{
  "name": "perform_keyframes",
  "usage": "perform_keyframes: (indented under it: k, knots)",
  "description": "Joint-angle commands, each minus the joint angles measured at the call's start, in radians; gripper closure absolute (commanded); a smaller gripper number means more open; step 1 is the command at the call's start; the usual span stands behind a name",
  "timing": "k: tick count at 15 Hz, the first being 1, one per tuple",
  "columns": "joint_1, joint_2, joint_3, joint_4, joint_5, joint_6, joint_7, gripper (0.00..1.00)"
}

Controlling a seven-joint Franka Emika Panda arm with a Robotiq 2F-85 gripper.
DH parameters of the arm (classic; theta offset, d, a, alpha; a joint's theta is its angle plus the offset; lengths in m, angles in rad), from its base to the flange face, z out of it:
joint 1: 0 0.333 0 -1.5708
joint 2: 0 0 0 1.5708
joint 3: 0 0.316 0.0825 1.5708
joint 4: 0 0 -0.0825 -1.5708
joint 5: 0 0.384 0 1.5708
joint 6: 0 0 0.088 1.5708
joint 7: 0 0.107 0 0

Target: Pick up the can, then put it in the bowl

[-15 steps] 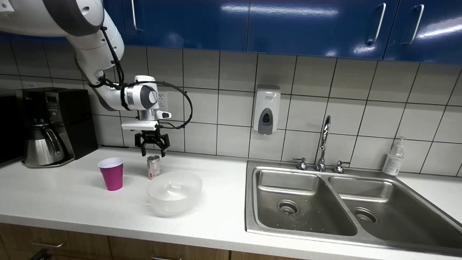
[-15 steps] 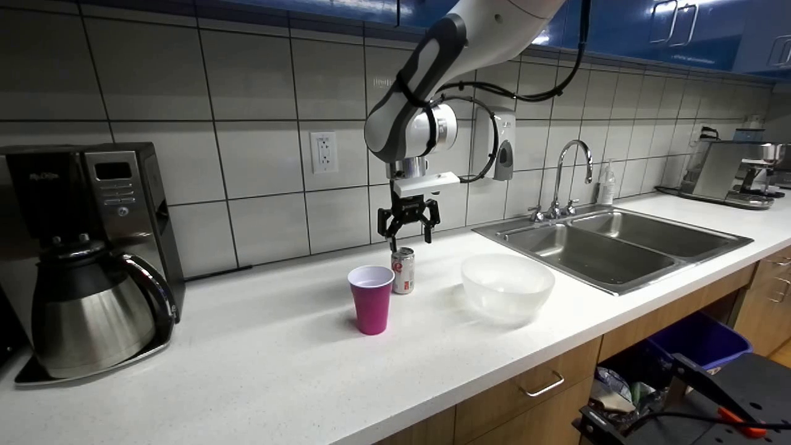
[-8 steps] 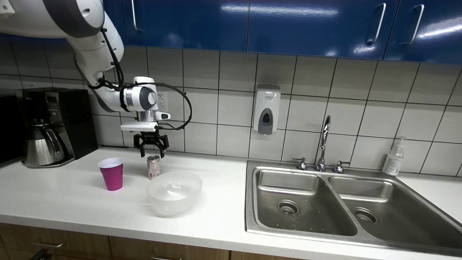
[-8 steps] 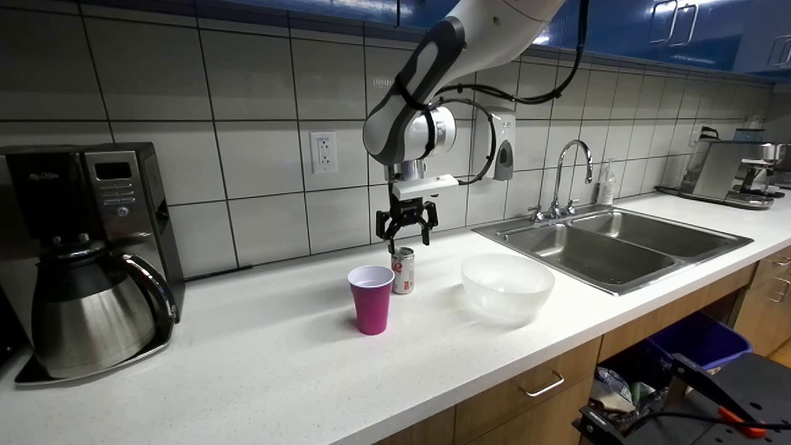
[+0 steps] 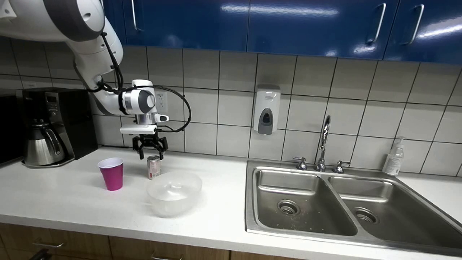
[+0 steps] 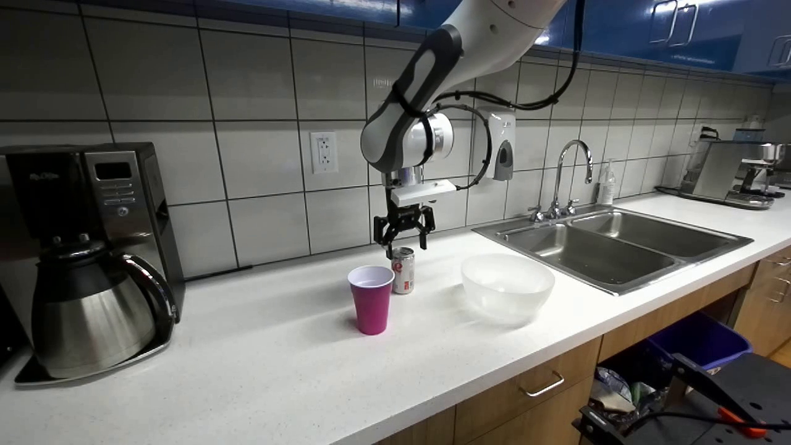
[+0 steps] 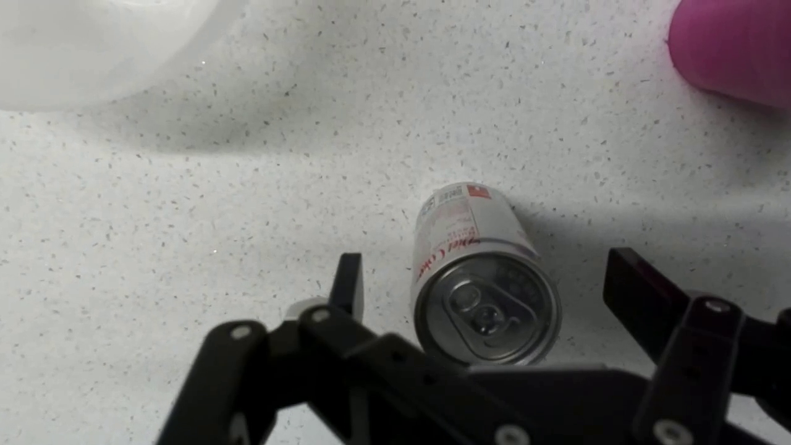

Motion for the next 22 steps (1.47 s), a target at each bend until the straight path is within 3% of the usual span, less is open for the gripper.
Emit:
perform_keyframes:
  k: [1, 18, 19, 20, 22]
  knots:
    - [-0.001, 0.036, 0.004, 0.033, -0.021, 0.003, -0.022, 0.00]
    - [-0.005, 0.121, 0.004, 0.113, -0.027, 0.002, -0.055, 0.00]
    - [-0.003, 0.121, 0.002, 0.111, -0.031, 0.009, -0.056, 0.25]
    - [-0.002, 0.120, 0.002, 0.109, -0.033, 0.015, -0.060, 0.28]
    - [-0.001, 0.121, 0.001, 0.110, -0.039, 0.018, -0.062, 0.44]
